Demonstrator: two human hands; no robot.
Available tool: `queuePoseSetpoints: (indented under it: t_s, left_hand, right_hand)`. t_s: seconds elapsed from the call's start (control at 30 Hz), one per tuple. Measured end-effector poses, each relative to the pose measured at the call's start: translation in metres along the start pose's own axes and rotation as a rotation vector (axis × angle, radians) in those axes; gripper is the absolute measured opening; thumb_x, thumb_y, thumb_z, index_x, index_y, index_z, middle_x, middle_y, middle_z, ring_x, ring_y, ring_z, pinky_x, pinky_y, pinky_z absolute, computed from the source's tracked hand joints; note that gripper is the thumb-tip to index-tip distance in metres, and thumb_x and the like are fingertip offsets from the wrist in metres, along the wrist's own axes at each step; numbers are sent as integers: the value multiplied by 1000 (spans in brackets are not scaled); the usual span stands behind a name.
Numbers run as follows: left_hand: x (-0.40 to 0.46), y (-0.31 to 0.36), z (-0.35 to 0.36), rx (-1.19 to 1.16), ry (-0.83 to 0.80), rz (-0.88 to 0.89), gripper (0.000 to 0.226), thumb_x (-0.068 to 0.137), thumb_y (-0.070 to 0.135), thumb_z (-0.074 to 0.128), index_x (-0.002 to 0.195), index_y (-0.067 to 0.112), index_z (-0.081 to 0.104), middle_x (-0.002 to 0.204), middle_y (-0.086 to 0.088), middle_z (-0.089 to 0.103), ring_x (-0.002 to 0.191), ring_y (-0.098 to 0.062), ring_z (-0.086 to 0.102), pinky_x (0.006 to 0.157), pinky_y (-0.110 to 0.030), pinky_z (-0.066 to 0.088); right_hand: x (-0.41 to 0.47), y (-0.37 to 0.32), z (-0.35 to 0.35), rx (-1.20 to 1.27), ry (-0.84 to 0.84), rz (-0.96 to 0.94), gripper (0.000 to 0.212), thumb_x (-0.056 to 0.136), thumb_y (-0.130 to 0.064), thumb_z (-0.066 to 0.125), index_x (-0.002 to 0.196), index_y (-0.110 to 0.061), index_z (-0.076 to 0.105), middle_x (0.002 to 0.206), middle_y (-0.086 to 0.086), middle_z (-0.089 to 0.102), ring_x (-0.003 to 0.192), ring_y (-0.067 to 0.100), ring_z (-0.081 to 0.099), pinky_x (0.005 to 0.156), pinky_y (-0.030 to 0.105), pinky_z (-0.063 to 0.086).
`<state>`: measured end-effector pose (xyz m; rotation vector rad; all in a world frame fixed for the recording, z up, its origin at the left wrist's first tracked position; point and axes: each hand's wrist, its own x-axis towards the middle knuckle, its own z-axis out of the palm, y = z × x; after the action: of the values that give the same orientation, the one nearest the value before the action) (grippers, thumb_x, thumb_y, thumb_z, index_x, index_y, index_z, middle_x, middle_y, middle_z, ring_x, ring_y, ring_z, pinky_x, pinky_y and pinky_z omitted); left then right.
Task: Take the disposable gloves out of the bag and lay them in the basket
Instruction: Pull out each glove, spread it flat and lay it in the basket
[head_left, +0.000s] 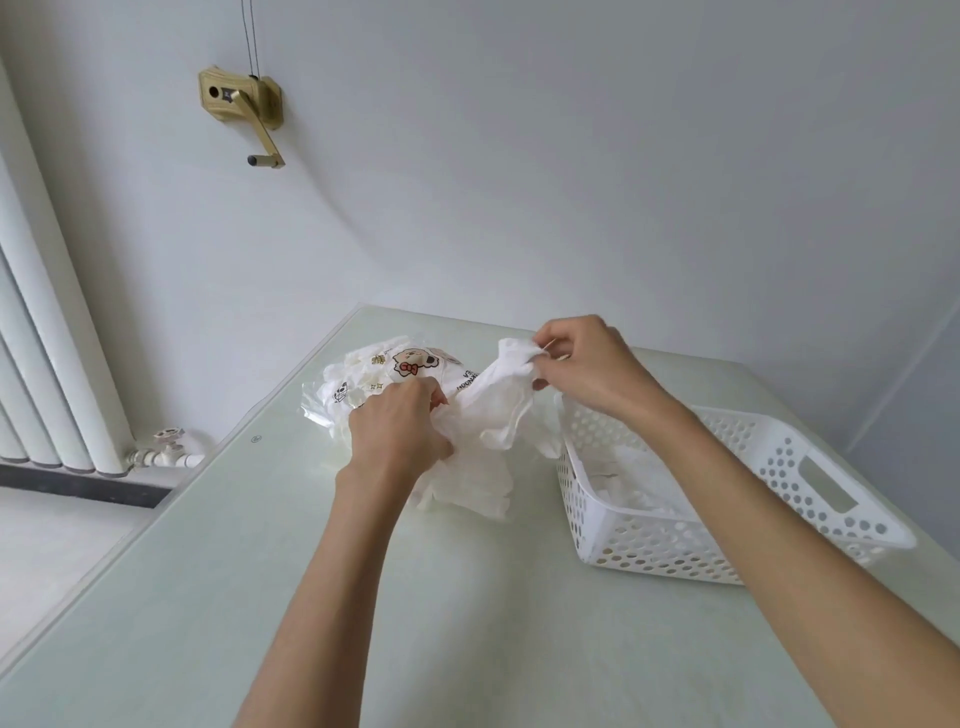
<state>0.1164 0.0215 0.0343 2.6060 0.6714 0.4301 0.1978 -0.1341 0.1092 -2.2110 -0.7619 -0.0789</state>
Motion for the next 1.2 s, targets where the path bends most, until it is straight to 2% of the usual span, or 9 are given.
queuePoseSetpoints:
  t_s: [0.37, 0.53, 0.7, 0.83, 0.9, 1.0, 1.03, 1.13, 1.2]
  left_hand:
    - [-2, 4, 8, 101, 22, -8, 32, 77, 9, 63, 106, 22, 56, 103, -3, 63, 95, -30, 60, 67, -30, 34]
    - [-2, 4, 9, 151, -6, -9, 40, 77, 8, 64, 114, 21, 56, 108, -4, 62, 100, -30, 60, 70, -30, 36]
    - [-6, 7, -9, 157, -268, 29, 70, 69, 28, 80, 130, 27, 45, 127, 4, 54, 116, -22, 54, 81, -29, 37]
    - [-13, 8, -37, 46, -490, 95, 90, 68, 44, 81, 142, 36, 31, 145, 8, 38, 128, -18, 45, 105, -36, 38]
    - [-18, 14, -51, 3, -369, 133, 82, 72, 57, 72, 142, 36, 34, 147, 10, 37, 129, -16, 45, 106, -35, 35]
    - [-20, 33, -56, -150, -4, 202, 68, 77, 66, 59, 136, 34, 44, 140, 14, 45, 118, -11, 54, 93, -29, 37]
    - [-17, 43, -54, -248, 9, 250, 71, 76, 66, 59, 136, 33, 43, 140, 14, 44, 121, -8, 51, 95, -28, 38]
    - [-10, 74, -40, -448, -239, 415, 79, 69, 64, 64, 137, 30, 44, 140, 13, 47, 124, -5, 48, 102, -33, 44]
    - [-6, 90, -22, -479, -263, 477, 51, 77, 48, 71, 120, 23, 59, 118, 10, 63, 105, -6, 60, 91, -31, 49]
  right_hand:
    - [6, -2, -34, 503, 200, 157, 10, 84, -13, 66, 74, -16, 65, 69, -2, 61, 63, 8, 60, 58, 18, 52]
    - [7, -5, -54, 469, 64, 183, 12, 86, -15, 64, 75, -17, 59, 71, -2, 60, 63, 10, 60, 50, 14, 47]
    - [-1, 10, -40, 449, 23, 251, 22, 86, -16, 65, 67, -18, 54, 64, -3, 56, 59, 9, 56, 54, 16, 48]
    - [-6, 23, -36, 487, 14, 282, 16, 86, -16, 65, 71, -16, 58, 69, -1, 58, 64, 11, 59, 59, 20, 51]
    - [-7, 25, -41, 505, 17, 267, 9, 86, -16, 64, 78, -13, 63, 73, -1, 60, 67, 12, 60, 59, 19, 52]
    - [-10, 25, -54, 446, -19, 204, 14, 86, -18, 66, 93, -8, 72, 80, 1, 67, 72, 10, 64, 64, 19, 55]
    - [-12, 25, -59, 409, -32, 184, 15, 86, -18, 67, 95, -9, 73, 82, 1, 68, 73, 10, 65, 66, 19, 56]
    - [-20, 26, -67, 335, -59, 143, 13, 83, -17, 70, 95, -12, 74, 80, 2, 71, 69, 7, 67, 63, 17, 55]
    - [-30, 36, -72, 346, -47, 121, 13, 82, -13, 71, 95, -12, 73, 79, 4, 72, 63, 4, 65, 57, 13, 52]
